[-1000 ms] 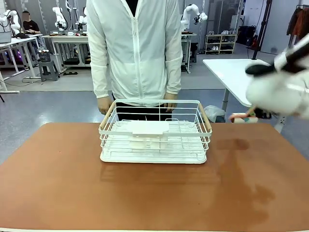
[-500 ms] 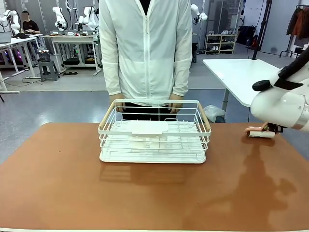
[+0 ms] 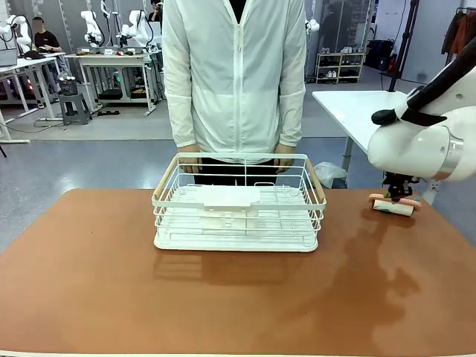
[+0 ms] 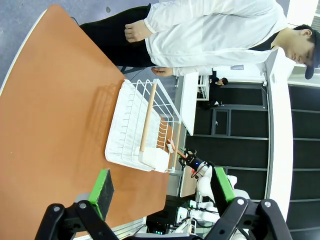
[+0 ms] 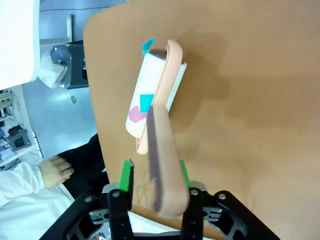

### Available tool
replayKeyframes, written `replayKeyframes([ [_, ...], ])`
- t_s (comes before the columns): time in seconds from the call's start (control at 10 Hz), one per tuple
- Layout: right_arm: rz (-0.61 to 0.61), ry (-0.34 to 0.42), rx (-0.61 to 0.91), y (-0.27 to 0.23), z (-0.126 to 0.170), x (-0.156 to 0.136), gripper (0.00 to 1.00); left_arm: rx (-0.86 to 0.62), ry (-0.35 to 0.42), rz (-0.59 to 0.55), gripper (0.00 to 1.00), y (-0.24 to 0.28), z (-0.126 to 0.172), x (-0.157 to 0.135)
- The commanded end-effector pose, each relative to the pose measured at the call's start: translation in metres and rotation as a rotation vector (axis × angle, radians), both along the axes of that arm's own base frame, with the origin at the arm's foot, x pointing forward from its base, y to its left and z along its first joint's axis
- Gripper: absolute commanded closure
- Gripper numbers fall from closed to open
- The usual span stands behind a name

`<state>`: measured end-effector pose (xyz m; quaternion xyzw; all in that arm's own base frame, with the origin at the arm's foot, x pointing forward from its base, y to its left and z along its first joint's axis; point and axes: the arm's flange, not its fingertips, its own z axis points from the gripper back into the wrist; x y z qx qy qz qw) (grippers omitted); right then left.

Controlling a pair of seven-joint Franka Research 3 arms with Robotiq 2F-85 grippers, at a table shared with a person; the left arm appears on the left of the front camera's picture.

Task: Clean the table.
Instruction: Place the Lint Roller down when the Dish drying rack is positioned in the middle of the table.

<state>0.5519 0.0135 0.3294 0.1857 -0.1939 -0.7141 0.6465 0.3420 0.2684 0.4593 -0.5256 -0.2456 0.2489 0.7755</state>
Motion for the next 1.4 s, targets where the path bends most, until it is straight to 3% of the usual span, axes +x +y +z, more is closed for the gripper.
replayKeyframes([
  [0.0,-0.033,0.038,0.016,0.015,0.055,-0.02,0.05,-0.013,-0.024,-0.006,0.0,0.002,0.002,-0.002],
  [0.1,-0.033,0.055,0.022,0.014,0.064,-0.021,0.0,-0.013,-0.024,-0.006,0.0,0.002,0.002,-0.002],
  [0.7,-0.035,0.148,0.029,0.011,0.112,-0.044,0.0,-0.013,-0.024,-0.006,0.0,0.002,0.002,-0.002],
  [1.0,-0.042,0.149,0.038,0.008,0.122,-0.049,0.0,-0.013,-0.024,-0.006,0.0,0.002,0.002,-0.002],
  [1.1,-0.01,0.136,0.032,0.001,0.108,-0.019,0.0,-0.013,-0.024,-0.006,0.0,0.002,0.002,-0.002],
  [1.3,-0.01,0.136,0.032,0.001,0.108,-0.019,0.0,-0.013,-0.024,-0.006,0.0,0.002,0.002,-0.002],
])
